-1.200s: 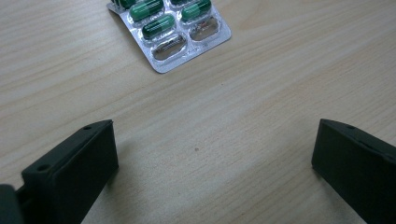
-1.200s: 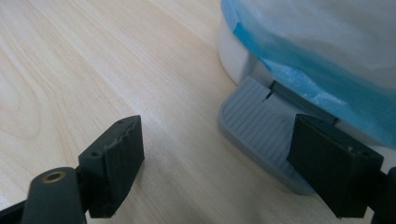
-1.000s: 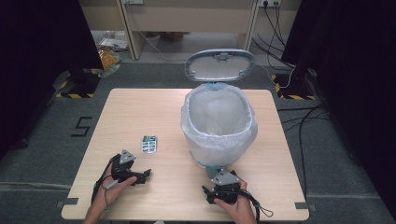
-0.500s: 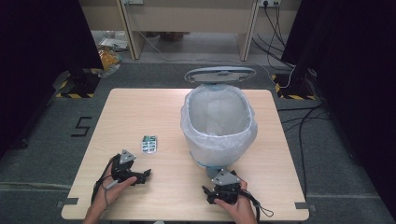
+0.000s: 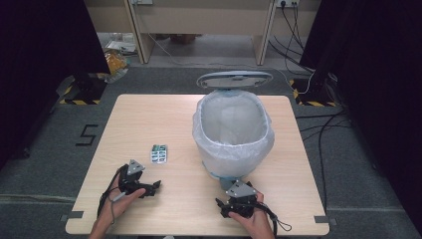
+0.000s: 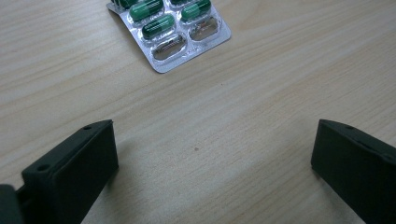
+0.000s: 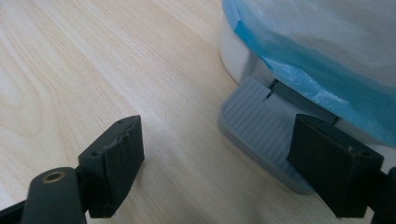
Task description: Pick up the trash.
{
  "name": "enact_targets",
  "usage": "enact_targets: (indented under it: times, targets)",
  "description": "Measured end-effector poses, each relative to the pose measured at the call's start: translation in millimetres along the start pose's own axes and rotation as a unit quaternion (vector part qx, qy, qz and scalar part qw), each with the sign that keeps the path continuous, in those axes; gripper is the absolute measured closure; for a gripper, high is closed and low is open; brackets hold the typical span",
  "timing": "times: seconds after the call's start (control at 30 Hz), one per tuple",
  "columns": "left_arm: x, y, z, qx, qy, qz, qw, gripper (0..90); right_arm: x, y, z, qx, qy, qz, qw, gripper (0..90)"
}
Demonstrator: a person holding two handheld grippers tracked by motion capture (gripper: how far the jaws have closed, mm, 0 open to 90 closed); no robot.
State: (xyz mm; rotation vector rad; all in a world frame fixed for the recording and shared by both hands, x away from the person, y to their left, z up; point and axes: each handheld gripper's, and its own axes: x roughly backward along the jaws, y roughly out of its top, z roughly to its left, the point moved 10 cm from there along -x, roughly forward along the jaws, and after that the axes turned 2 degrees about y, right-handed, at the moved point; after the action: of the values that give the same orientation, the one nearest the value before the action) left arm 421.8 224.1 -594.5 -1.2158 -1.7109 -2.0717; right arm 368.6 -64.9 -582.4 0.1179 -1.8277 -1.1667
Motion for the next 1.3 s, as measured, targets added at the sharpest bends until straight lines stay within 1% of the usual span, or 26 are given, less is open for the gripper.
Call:
enact_targets:
  times: [0.03, 0.07, 0.1, 0.13, 0.17, 0.2, 0.23, 0.27, 0.33, 0.37, 0.4, 0.47, 0.53, 0.6, 0.63, 0.7, 0.8, 1.0, 1.07, 1.13, 1.2, 1.23, 1.3]
  targets:
    - [0.6, 0.0, 0.8, 0.002, 0.000, 0.000, 1.0000, 1.2, 0.0, -0.1, 0.1, 0.001, -0.002, 0.001, 1.0000, 18.4]
    - [0.6, 1.4, 2.3, 0.005, 0.001, -0.005, 1.0000, 2.4, 0.0, -0.1, 0.2, 0.001, -0.002, 0.001, 1.0000, 18.4]
    - [0.6, 1.4, 2.3, 0.005, 0.001, -0.005, 1.0000, 5.4, 0.0, -0.1, 0.2, 0.001, -0.002, 0.001, 1.0000, 18.4]
    - [1.9, 4.4, 6.5, 0.013, 0.004, -0.015, 0.9998, 11.6, 0.0, -0.1, 0.1, 0.000, -0.001, 0.001, 1.0000, 18.4]
    - [1.9, 4.4, 6.5, 0.013, 0.004, -0.015, 0.9998, 17.5, 0.0, -0.1, 0.1, 0.000, -0.001, 0.001, 1.0000, 18.4]
    - [4.1, 8.2, 11.5, 0.030, -0.001, -0.017, 0.9994, 14.8, 0.0, 0.0, 0.0, 0.000, -0.001, 0.001, 1.0000, 18.4]
    - [5.8, 12.0, 13.8, 0.040, -0.004, -0.025, 0.9989, 12.9, 0.0, 0.1, 0.0, -0.001, -0.001, 0.000, 1.0000, 18.4]
    - [8.0, 17.0, 16.5, 0.047, -0.005, -0.035, 0.9983, 16.3, 0.1, 0.1, 0.0, -0.002, 0.000, 0.000, 1.0000, 18.4]
    - [10.6, 26.7, 22.8, 0.058, 0.004, -0.052, 0.9970, 13.9, 0.2, 0.0, -0.1, -0.002, 0.002, 0.001, 1.0000, 18.4]
    - [10.4, 31.5, 25.5, 0.063, 0.006, -0.059, 0.9962, 15.6, 0.2, 0.0, -0.2, -0.001, 0.002, 0.001, 1.0000, 18.4]
    - [9.1, 35.5, 28.2, 0.069, 0.008, -0.065, 0.9955, 14.3, 0.3, -0.1, -0.1, -0.001, 0.002, 0.001, 1.0000, 18.4]
    - [4.2, 38.3, 32.9, 0.076, 0.015, -0.064, 0.9949, 14.7, 0.2, 0.1, 0.0, -0.002, 0.002, 0.000, 1.0000, 18.4]
    - [-1.4, 39.2, 33.5, 0.080, 0.014, -0.061, 0.9948, 14.9, 0.2, 0.1, 0.0, -0.002, 0.002, 0.000, 1.0000, 18.4]
    - [-4.1, 40.3, 33.9, 0.079, 0.016, -0.059, 0.9950, 14.9, 0.3, -0.1, 0.0, -0.002, 0.001, 0.001, 1.0000, 18.4]
    - [-7.6, 43.8, 34.3, 0.081, 0.021, -0.063, 0.9945, 14.9, 0.2, 0.0, -0.1, -0.001, 0.002, 0.000, 1.0000, 18.4]
    - [-11.4, 47.7, 34.6, 0.081, 0.023, -0.062, 0.9945, 14.9, 0.3, 0.0, 0.0, -0.001, 0.002, 0.000, 1.0000, 18.4]
    - [-16.9, 53.4, 34.0, 0.073, 0.026, -0.063, 0.9950, 14.9, 0.4, -0.1, 0.1, -0.001, 0.002, 0.001, 1.0000, 18.4]
    - [-23.7, 60.3, 33.5, 0.067, 0.030, -0.063, 0.9953, 14.9, 0.4, -0.1, 0.1, -0.002, 0.002, 0.001, 1.0000, 18.4]
    - [-28.7, 63.3, 34.7, 0.067, 0.033, -0.059, 0.9955, 14.9, 0.4, -0.1, 0.1, -0.002, 0.002, 0.001, 1.0000, 18.4]
    - [-30.5, 64.6, 34.3, 0.066, 0.032, -0.058, 0.9956, 14.9, 0.4, -0.1, 0.1, -0.002, 0.002, 0.001, 1.0000, 18.4]
    - [-35.8, 67.4, 33.6, 0.061, 0.032, -0.052, 0.9963, 14.9, 0.3, 0.0, -0.1, -0.001, 0.003, 0.000, 1.0000, 18.4]
    - [-35.8, 67.4, 33.6, 0.061, 0.032, -0.052, 0.9963, 14.9, 0.3, 0.0, 0.0, -0.001, 0.003, 0.000, 1.0000, 18.4]
    - [-41.9, 69.3, 33.6, 0.062, 0.035, -0.046, 0.9965, 14.9, 0.3, 0.0, 0.0, -0.001, 0.003, 0.000, 1.0000, 18.4]
